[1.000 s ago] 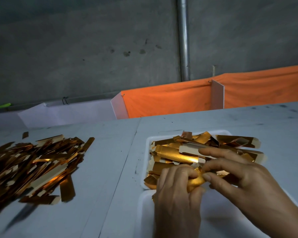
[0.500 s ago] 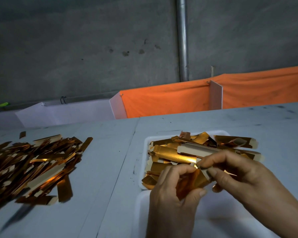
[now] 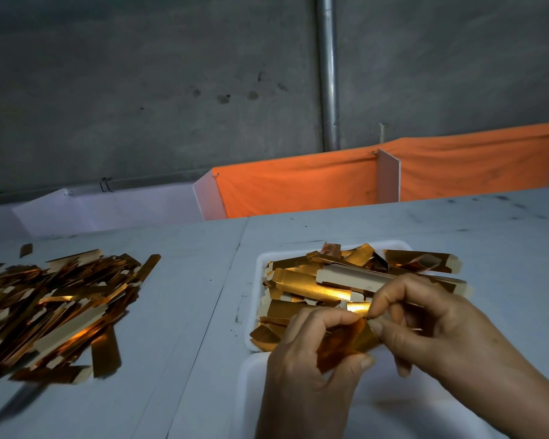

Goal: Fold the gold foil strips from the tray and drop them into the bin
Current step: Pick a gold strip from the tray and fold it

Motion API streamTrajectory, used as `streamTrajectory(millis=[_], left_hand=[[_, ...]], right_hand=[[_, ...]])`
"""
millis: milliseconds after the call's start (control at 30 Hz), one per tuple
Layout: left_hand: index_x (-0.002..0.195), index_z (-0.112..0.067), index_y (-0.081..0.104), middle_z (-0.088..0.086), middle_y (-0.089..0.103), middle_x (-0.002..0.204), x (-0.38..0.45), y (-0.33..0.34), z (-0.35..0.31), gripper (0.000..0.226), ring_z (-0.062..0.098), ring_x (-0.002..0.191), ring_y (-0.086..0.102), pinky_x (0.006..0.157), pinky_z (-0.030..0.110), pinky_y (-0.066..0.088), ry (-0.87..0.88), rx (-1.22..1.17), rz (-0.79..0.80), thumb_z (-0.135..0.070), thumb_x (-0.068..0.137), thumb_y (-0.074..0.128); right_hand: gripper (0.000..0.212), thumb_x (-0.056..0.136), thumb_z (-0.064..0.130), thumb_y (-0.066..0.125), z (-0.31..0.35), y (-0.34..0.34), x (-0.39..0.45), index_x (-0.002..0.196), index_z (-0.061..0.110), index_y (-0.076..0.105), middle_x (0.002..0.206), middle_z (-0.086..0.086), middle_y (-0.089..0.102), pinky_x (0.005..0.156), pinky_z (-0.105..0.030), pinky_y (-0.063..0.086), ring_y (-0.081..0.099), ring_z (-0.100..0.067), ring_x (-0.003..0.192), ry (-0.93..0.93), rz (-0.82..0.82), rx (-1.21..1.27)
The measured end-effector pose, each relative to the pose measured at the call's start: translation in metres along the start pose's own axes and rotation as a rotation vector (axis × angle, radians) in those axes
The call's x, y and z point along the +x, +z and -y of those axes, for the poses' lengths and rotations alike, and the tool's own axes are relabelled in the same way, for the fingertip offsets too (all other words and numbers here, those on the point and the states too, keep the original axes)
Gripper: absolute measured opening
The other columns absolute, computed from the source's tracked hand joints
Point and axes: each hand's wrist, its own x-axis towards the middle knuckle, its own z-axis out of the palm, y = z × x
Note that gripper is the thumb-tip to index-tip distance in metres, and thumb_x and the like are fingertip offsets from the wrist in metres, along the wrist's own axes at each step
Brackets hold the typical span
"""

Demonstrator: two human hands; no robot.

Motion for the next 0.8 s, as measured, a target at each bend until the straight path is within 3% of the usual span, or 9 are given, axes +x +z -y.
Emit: streamTrajectory(millis=[133,300,467,633,800], left_hand=[[0.098,-0.048,0.053,-0.021,0.058,0.102,0.0,-0.002,0.001,0.039,-0.008,0.106,0.049,0.074,0.002,0.042,0.006,0.01,-0.013,-0.033,0.066,0.07],[0.099,-0.049,0.051,-0.023,0.056,0.104,0.0,-0.003,0.0,0.038,-0.008,0.108,0.047,0.075,0.002,0.042,-0.015,-0.001,0.024,-0.037,0.068,0.068],[0.1,-0.049,0.052,-0.021,0.058,0.104,0.0,-0.004,-0.001,0.037,-0.004,0.107,0.05,0.075,0.003,0.042,-0.005,-0.013,0.025,-0.05,0.065,0.066],[0.093,-0.043,0.058,-0.02,0.063,0.1,-0.002,-0.003,0.002,0.034,-0.008,0.102,0.055,0.073,0.003,0.044,-0.082,-0.077,0.021,-0.036,0.063,0.072],[0.092,-0.038,0.058,-0.016,0.063,0.103,-0.001,-0.003,0.004,0.029,-0.002,0.102,0.058,0.075,0.007,0.047,-0.006,-0.104,0.045,-0.046,0.067,0.069]], right_hand=[[0.027,0.088,0.004,0.059,0.006,-0.003,0.0,0.074,0.025,0.07,0.061,-0.004,0.06,0.058,-0.023,0.053,0.062,-0.017,0.056,0.046,0.066,0.082],[0.037,0.095,0.002,0.048,0.005,-0.006,0.001,0.073,0.02,0.073,0.059,-0.005,0.061,0.054,-0.019,0.051,0.061,-0.016,0.054,0.106,0.076,0.183],[0.01,0.075,0.015,0.063,0.004,-0.002,0.003,0.077,0.017,0.072,0.057,-0.007,0.057,0.05,-0.018,0.049,0.057,-0.016,0.051,0.138,0.117,0.344],[0.02,0.061,0.018,0.071,-0.003,-0.004,0.004,0.081,0.014,0.071,0.064,-0.006,0.057,0.05,-0.022,0.049,0.054,-0.016,0.05,0.169,0.143,0.417],[0.02,0.061,0.022,0.073,-0.006,-0.007,0.005,0.079,0.015,0.07,0.062,-0.007,0.056,0.049,-0.024,0.048,0.053,-0.017,0.049,0.178,0.172,0.38]])
